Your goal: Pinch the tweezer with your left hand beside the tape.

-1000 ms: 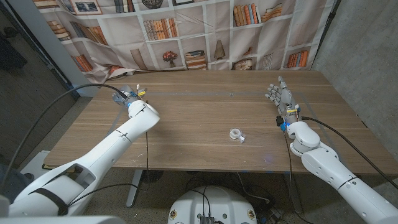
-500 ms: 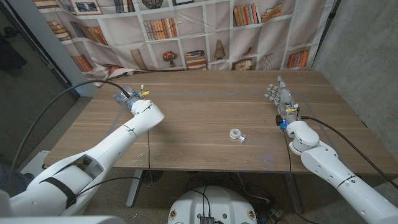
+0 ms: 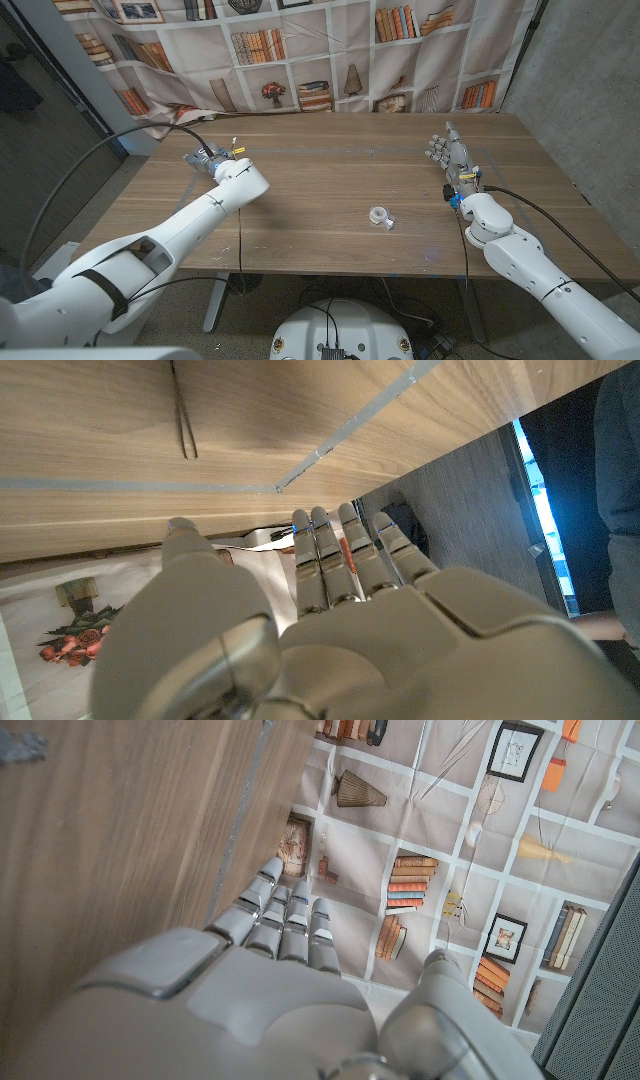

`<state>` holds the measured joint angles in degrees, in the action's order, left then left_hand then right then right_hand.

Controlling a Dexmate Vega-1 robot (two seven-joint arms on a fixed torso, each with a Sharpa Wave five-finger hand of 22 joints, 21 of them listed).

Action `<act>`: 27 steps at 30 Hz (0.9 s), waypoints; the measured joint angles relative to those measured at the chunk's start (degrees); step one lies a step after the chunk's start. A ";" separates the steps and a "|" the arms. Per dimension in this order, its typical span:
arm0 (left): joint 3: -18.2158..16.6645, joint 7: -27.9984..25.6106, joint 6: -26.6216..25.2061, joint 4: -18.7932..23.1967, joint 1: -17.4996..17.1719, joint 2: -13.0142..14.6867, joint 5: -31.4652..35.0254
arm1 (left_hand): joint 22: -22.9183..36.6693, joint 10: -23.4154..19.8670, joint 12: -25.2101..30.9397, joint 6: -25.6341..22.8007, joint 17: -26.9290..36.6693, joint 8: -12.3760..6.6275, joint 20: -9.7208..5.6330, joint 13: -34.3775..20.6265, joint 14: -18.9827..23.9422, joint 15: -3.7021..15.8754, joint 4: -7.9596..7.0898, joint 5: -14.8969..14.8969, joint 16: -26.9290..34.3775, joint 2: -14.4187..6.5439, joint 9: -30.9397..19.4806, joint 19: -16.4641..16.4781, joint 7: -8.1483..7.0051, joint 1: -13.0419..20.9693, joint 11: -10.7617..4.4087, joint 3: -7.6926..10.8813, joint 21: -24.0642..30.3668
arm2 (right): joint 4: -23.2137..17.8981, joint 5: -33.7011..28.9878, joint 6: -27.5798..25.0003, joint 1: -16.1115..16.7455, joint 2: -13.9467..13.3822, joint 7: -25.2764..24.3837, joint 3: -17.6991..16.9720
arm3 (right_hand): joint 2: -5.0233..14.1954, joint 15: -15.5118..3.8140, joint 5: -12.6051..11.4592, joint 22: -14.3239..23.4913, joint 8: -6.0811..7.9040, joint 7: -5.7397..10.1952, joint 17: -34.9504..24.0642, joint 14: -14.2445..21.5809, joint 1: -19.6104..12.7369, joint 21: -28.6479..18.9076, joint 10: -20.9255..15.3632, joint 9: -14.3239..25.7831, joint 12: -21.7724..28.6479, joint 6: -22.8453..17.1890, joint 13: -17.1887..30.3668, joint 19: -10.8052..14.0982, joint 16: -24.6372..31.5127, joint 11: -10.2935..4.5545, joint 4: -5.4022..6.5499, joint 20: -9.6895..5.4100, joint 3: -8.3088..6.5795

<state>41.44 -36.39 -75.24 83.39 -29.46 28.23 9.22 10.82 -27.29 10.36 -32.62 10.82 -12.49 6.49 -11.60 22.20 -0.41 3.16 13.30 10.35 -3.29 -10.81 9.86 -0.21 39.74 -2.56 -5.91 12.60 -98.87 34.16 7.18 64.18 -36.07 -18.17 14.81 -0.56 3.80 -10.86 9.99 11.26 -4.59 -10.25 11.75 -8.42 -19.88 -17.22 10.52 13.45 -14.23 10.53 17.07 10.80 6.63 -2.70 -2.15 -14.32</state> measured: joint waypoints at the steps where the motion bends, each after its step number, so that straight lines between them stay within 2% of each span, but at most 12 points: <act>1: 0.00 0.39 -0.23 0.00 0.00 0.00 0.00 | 0.00 1.47 0.00 0.20 0.14 0.20 0.59 -0.02 -1.18 -0.40 0.00 0.00 0.00 -0.01 -0.10 -0.59 -0.20 0.01 0.54 0.00 -0.14 | -0.01 0.00 0.00 0.00 0.00 0.00 0.00 | 0.00 0.05 0.00 0.00 0.00 0.00 0.00 0.06 0.00 0.00 0.00 0.00 0.00 0.00 0.00 0.21 0.00 0.00 0.00 0.19 0.00; 3: 0.00 0.91 -0.54 0.00 0.00 0.00 0.00 | 0.00 3.45 0.00 0.61 0.27 0.23 1.42 -0.02 -2.84 -0.84 0.00 0.00 0.00 -0.22 -0.27 -1.42 0.01 0.22 1.19 0.00 -0.19 | -0.05 0.00 0.00 0.00 -0.01 0.00 0.00 | 0.00 0.06 0.00 0.00 0.00 0.00 0.00 0.06 0.00 0.00 0.00 0.00 0.00 0.00 0.00 0.20 0.00 0.00 0.00 0.19 0.00; 4: 1.90 1.49 -0.84 -0.78 1.23 0.26 0.00 | 0.00 4.14 0.00 0.61 0.28 0.23 1.62 -0.02 -3.34 -0.96 0.00 0.00 0.00 -0.23 -0.27 -1.62 0.01 0.23 1.44 0.00 -0.34 | -0.13 0.00 -0.13 0.00 -0.02 -0.03 0.00 | 0.00 0.06 0.00 0.00 0.00 0.00 0.00 0.06 0.00 0.00 0.00 0.00 0.00 0.00 0.00 0.20 0.00 0.00 0.00 0.19 0.00; 7: 2.95 2.65 -1.34 -1.13 1.94 0.42 0.00 | 0.00 5.68 0.00 0.34 0.27 0.22 2.13 -0.02 -4.55 -1.33 0.33 0.00 0.00 -0.92 -0.27 -2.13 0.27 0.93 2.58 0.33 -0.54 | -0.30 0.00 -0.19 0.13 -0.02 -0.14 0.00 | 0.00 0.06 0.00 0.00 0.00 0.00 0.00 0.07 0.00 0.00 0.00 0.00 0.00 0.00 0.00 0.20 0.00 0.00 0.00 0.19 0.00; 11: 5.14 4.84 -2.12 -1.91 3.47 0.75 -0.22 | 0.00 7.97 0.00 -0.54 0.28 0.22 2.82 -0.02 -6.08 -1.86 0.68 0.00 0.00 -1.69 -0.27 -3.26 1.15 1.69 3.16 0.68 -0.77 | -0.47 0.00 -0.26 0.30 -0.02 -0.36 0.00 | 0.00 0.06 0.00 0.00 0.00 0.00 0.00 0.06 0.00 0.00 0.00 0.00 0.00 0.00 0.00 0.19 0.00 0.00 0.00 0.19 0.00; 15: 7.32 6.70 -2.64 -2.75 5.00 1.07 -0.64 | 0.21 10.69 0.00 -0.54 0.52 0.22 3.32 -0.02 -8.48 -2.32 1.15 0.00 0.00 -2.30 -0.27 -4.68 1.15 2.33 3.84 1.15 -0.77 | -0.58 0.00 -0.30 0.40 -0.02 -0.56 0.00 | 0.00 0.05 0.00 0.00 0.00 0.00 0.00 0.06 0.00 0.00 0.00 0.00 -0.29 0.01 0.00 0.19 0.00 0.00 0.00 0.19 0.00; 17: 7.77 7.53 -2.98 -2.92 5.34 1.14 -0.76 | 0.26 12.97 0.00 -0.54 0.53 0.22 3.94 -0.02 -10.31 -2.75 1.52 0.00 0.00 -2.43 -0.27 -5.66 1.15 3.97 4.11 1.52 -1.17 | -0.62 0.00 -0.30 0.42 0.00 -0.59 0.01 | 0.00 0.05 0.00 0.00 0.00 0.00 0.00 0.06 0.00 0.00 0.00 0.00 -0.40 0.00 0.00 0.19 0.00 0.00 0.00 0.19 0.00; 19: 7.77 8.21 -3.24 -2.92 5.34 1.14 -0.82 | 0.27 16.17 0.00 -0.54 0.47 0.22 4.70 -0.01 -13.34 -3.63 2.10 0.00 -0.33 -2.24 -0.27 -7.84 1.15 4.55 4.59 1.55 -1.34 | -0.64 0.00 -0.30 0.45 0.03 -0.59 0.04 | 0.00 0.05 0.00 0.00 0.00 0.00 0.00 0.06 0.00 0.00 0.00 0.00 -0.40 0.01 0.00 0.19 0.00 0.00 0.00 0.19 0.00; 20: 9.70 8.79 -3.46 -3.38 6.57 1.41 -0.83 | 0.27 17.44 0.00 -0.58 0.42 0.22 5.05 -0.01 -14.81 -4.13 2.24 0.00 -0.45 -2.11 -0.27 -8.90 1.18 4.92 4.81 1.41 -1.62 | -0.66 -0.03 -0.31 0.47 0.06 -0.76 0.06 | 0.00 0.05 0.00 0.00 0.00 0.00 0.00 0.06 0.00 0.00 0.00 0.00 -0.40 0.00 0.00 0.19 0.00 0.00 0.00 0.19 0.00; 23: 10.40 9.97 -3.86 -3.41 6.90 1.54 -0.08 | 0.27 20.86 0.00 -1.23 0.36 0.22 5.49 0.12 -19.21 -5.46 2.47 0.00 -0.48 -1.77 -0.27 -13.57 1.33 5.43 5.20 1.18 -2.04 | -0.77 -0.05 -0.32 0.54 0.10 -0.83 0.10 | 0.00 0.05 0.00 0.00 0.00 0.00 0.00 0.06 0.00 0.00 0.00 0.00 -0.40 0.01 0.00 0.19 0.00 0.00 0.00 0.19 0.00; 27: 10.63 11.56 -4.15 -3.22 6.88 1.56 2.21 | 0.27 23.06 0.00 -2.19 0.18 0.22 5.66 0.16 -22.53 -6.73 2.54 0.00 -0.48 -1.17 -0.26 -17.39 0.93 6.03 5.11 1.11 -2.04 | -0.90 -0.08 -0.42 0.60 0.14 -0.94 0.15 | 0.00 0.05 0.00 0.00 0.00 -0.01 0.00 0.06 0.00 0.00 0.00 0.00 -0.40 0.01 0.00 0.19 0.00 0.00 -0.16 0.19 0.16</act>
<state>52.07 -24.83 -79.38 80.17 -22.58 29.79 11.43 11.08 -4.24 10.36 -34.81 10.99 -12.26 12.15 -11.44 -0.33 -7.14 5.70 13.30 9.88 -4.47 -11.07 -7.53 0.71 45.77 2.55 -4.81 10.56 -99.77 34.07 6.76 64.78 -35.93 -19.11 14.97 -0.56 3.84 -10.86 9.99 11.26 -4.59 -10.25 11.81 -8.42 -19.88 -17.21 10.52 13.05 -14.23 10.53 17.26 10.80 6.63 -2.86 -1.95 -14.15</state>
